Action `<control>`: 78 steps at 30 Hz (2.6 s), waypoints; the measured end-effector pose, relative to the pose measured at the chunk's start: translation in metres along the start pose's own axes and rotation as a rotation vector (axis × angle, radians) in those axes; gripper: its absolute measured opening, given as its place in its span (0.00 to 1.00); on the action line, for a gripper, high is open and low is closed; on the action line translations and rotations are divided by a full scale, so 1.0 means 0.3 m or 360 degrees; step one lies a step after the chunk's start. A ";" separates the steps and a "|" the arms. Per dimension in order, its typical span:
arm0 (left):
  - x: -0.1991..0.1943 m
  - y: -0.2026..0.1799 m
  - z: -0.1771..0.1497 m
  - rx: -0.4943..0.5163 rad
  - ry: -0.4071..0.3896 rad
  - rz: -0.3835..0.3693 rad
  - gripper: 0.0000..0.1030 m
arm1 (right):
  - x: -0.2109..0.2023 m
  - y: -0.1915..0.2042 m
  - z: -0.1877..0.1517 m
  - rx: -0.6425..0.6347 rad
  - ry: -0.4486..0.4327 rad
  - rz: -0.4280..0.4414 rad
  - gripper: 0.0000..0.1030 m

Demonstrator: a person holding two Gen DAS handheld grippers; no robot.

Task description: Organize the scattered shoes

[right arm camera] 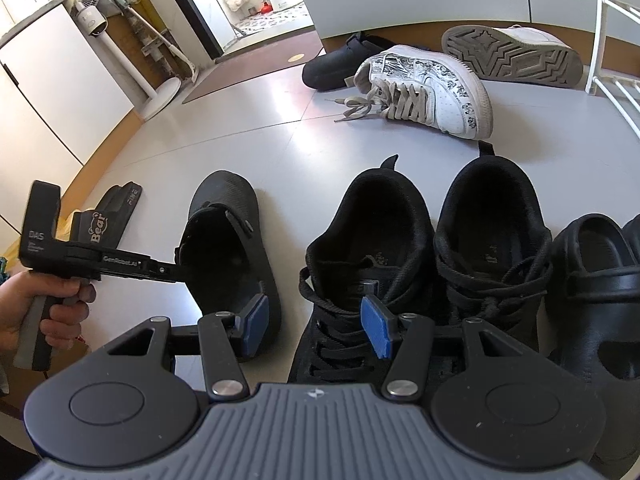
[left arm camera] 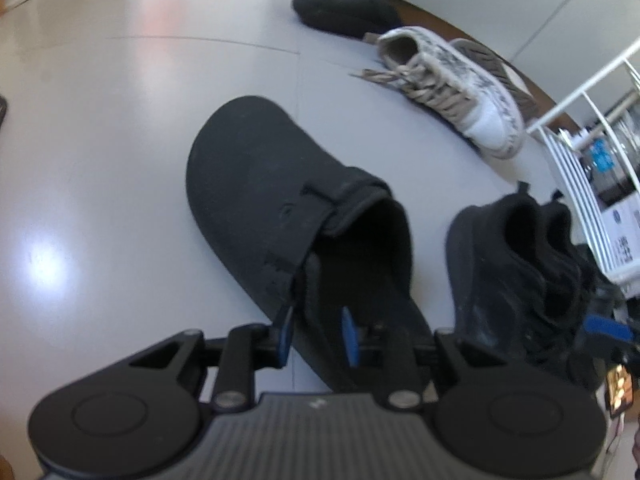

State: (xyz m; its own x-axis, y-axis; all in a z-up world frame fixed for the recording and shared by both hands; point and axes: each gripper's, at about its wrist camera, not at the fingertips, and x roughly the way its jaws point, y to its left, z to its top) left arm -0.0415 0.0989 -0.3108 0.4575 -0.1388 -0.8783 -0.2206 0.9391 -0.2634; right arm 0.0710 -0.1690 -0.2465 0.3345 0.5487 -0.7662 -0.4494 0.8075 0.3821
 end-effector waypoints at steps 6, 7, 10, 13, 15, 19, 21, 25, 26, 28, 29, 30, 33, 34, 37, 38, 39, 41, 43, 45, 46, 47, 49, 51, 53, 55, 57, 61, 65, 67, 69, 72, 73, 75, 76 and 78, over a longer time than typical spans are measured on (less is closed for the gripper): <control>-0.073 -0.004 0.015 0.0062 -0.0047 0.0020 0.40 | 0.020 0.027 0.001 -0.0026 0.0037 0.0039 0.55; -0.079 -0.004 0.016 0.0055 -0.0058 0.0014 0.42 | 0.025 0.033 0.002 -0.0031 0.0045 0.0046 0.55; -0.084 0.007 0.014 0.0037 -0.0069 0.0008 0.48 | 0.045 0.063 0.004 -0.0085 0.0072 0.0056 0.55; -0.084 0.024 0.009 0.0019 -0.0073 0.0009 0.49 | 0.066 0.091 0.000 -0.0098 0.0104 0.0097 0.55; -0.085 0.036 0.006 0.0008 -0.0075 0.0010 0.49 | 0.100 0.124 -0.008 -0.0107 0.0158 0.0154 0.56; -0.085 0.059 0.000 -0.0015 -0.0079 0.0011 0.49 | 0.162 0.192 -0.032 -0.0187 0.0251 0.0231 0.56; -0.086 0.070 -0.003 -0.0027 -0.0082 0.0011 0.49 | 0.197 0.216 -0.047 -0.0209 0.0290 0.0253 0.56; -0.087 0.092 -0.009 -0.0049 -0.0086 0.0012 0.49 | 0.268 0.244 -0.067 -0.0206 0.0358 0.0268 0.55; -0.086 0.094 -0.009 -0.0048 -0.0086 0.0010 0.50 | 0.281 0.247 -0.070 -0.0203 0.0366 0.0263 0.55; -0.087 0.099 -0.009 -0.0051 -0.0090 0.0011 0.50 | 0.302 0.251 -0.073 -0.0196 0.0380 0.0241 0.56; -0.087 0.102 -0.010 -0.0053 -0.0091 0.0011 0.50 | 0.322 0.258 -0.077 -0.0193 0.0399 0.0207 0.56; -0.087 0.105 -0.011 -0.0057 -0.0092 0.0010 0.50 | 0.332 0.262 -0.080 -0.0197 0.0410 0.0183 0.55; -0.089 0.112 -0.014 -0.0066 -0.0093 0.0009 0.50 | 0.359 0.279 -0.092 -0.0229 0.0446 0.0116 0.55; -0.088 0.115 -0.017 -0.0071 -0.0090 0.0007 0.50 | 0.368 0.285 -0.098 -0.0242 0.0459 0.0099 0.56; -0.085 0.119 -0.023 -0.0076 -0.0081 0.0002 0.51 | 0.393 0.292 -0.107 -0.0278 0.0480 0.0051 0.56; -0.086 0.119 -0.024 -0.0076 -0.0080 0.0002 0.51 | 0.402 0.294 -0.108 -0.0298 0.0478 0.0027 0.56; -0.083 0.121 -0.025 -0.0078 -0.0075 0.0003 0.51 | 0.408 0.294 -0.108 -0.0314 0.0477 0.0008 0.56; -0.079 0.123 -0.025 -0.0078 -0.0068 0.0005 0.51 | 0.421 0.294 -0.109 -0.0348 0.0471 -0.0044 0.56; -0.076 0.122 -0.022 -0.0073 -0.0065 0.0006 0.51 | 0.428 0.293 -0.109 -0.0369 0.0465 -0.0062 0.58; -0.072 0.119 -0.021 -0.0068 -0.0063 0.0006 0.52 | 0.431 0.294 -0.108 -0.0395 0.0456 -0.0054 0.59; -0.070 0.116 -0.021 -0.0063 -0.0061 0.0006 0.52 | 0.432 0.297 -0.107 -0.0421 0.0445 -0.0056 0.59; -0.069 0.115 -0.021 -0.0063 -0.0060 0.0006 0.52 | 0.432 0.302 -0.107 -0.0457 0.0428 -0.0061 0.59; -0.067 0.112 -0.022 -0.0059 -0.0057 0.0003 0.52 | 0.436 0.311 -0.103 -0.0508 0.0398 -0.0092 0.59; -0.066 0.111 -0.023 -0.0059 -0.0055 0.0002 0.52 | 0.447 0.322 -0.089 -0.0554 0.0358 -0.0161 0.57; -0.065 0.111 -0.023 -0.0060 -0.0053 0.0003 0.53 | 0.454 0.320 -0.067 -0.0576 0.0327 -0.0230 0.53; -0.063 0.114 -0.023 -0.0064 -0.0049 0.0007 0.53 | 0.454 0.318 -0.054 -0.0581 0.0314 -0.0270 0.49; -0.062 0.117 -0.023 -0.0070 -0.0047 0.0006 0.53 | 0.461 0.319 -0.043 -0.0586 0.0306 -0.0292 0.48; -0.063 0.120 -0.022 -0.0068 -0.0051 0.0003 0.53 | 0.472 0.314 -0.032 -0.0593 0.0302 -0.0294 0.48; -0.065 0.123 -0.024 -0.0067 -0.0048 0.0005 0.53 | 0.505 0.316 0.005 -0.0591 0.0284 -0.0323 0.47; -0.067 0.128 -0.025 -0.0069 -0.0046 0.0007 0.53 | 0.527 0.319 0.029 -0.0591 0.0270 -0.0352 0.45; -0.068 0.130 -0.024 -0.0071 -0.0045 0.0009 0.53 | 0.539 0.318 0.044 -0.0564 0.0272 -0.0358 0.45; -0.069 0.137 -0.023 -0.0078 -0.0043 0.0011 0.53 | 0.566 0.318 0.075 -0.0521 0.0265 -0.0386 0.45; -0.070 0.140 -0.023 -0.0080 -0.0043 0.0011 0.53 | 0.574 0.316 0.085 -0.0497 0.0264 -0.0395 0.45; -0.073 0.143 -0.017 -0.0080 -0.0049 0.0014 0.53 | 0.584 0.305 0.116 -0.0384 0.0250 -0.0397 0.46; -0.078 0.148 -0.014 -0.0083 -0.0056 0.0017 0.53 | 0.579 0.303 0.126 -0.0343 0.0237 -0.0390 0.47; -0.085 0.161 -0.008 -0.0096 -0.0071 0.0028 0.53 | 0.568 0.300 0.141 -0.0282 0.0210 -0.0372 0.47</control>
State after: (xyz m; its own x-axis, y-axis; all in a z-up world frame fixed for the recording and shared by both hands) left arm -0.0659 0.1469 -0.3020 0.4906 -0.1068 -0.8648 -0.2798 0.9206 -0.2725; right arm 0.1224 0.0063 -0.3208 0.3408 0.3105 -0.8874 -0.5139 0.8519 0.1007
